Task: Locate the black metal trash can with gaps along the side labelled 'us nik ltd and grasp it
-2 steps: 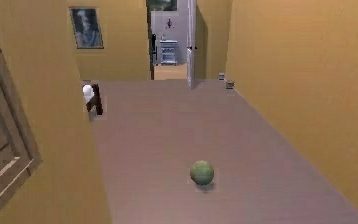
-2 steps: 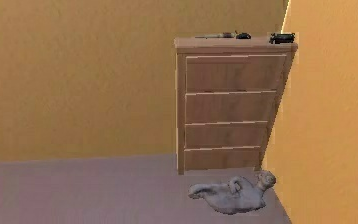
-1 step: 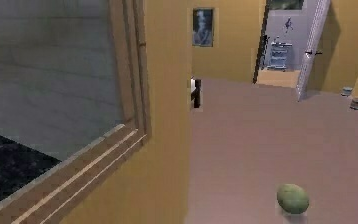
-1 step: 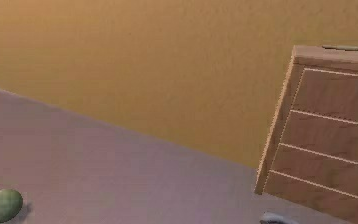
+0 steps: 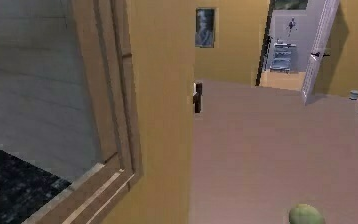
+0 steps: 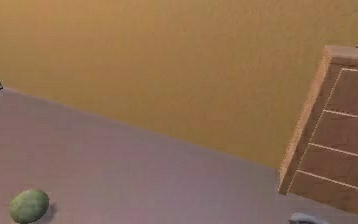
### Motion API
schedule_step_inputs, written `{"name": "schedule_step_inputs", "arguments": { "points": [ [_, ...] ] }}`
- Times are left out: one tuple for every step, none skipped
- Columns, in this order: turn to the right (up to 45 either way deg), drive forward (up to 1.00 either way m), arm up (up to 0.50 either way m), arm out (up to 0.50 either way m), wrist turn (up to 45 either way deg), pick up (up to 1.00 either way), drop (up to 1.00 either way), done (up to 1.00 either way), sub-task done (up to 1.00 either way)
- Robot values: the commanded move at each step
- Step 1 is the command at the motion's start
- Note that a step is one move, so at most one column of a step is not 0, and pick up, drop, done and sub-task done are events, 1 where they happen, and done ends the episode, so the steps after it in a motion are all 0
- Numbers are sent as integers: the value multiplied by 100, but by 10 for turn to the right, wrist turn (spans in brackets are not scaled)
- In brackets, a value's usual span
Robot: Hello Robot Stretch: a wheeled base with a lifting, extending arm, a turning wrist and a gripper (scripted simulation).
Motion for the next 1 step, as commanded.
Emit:
{"name": "schedule_step_inputs", "arguments": {
  "points": [
    [450,0,0,0,0,0,0,0,0]
  ]
}}
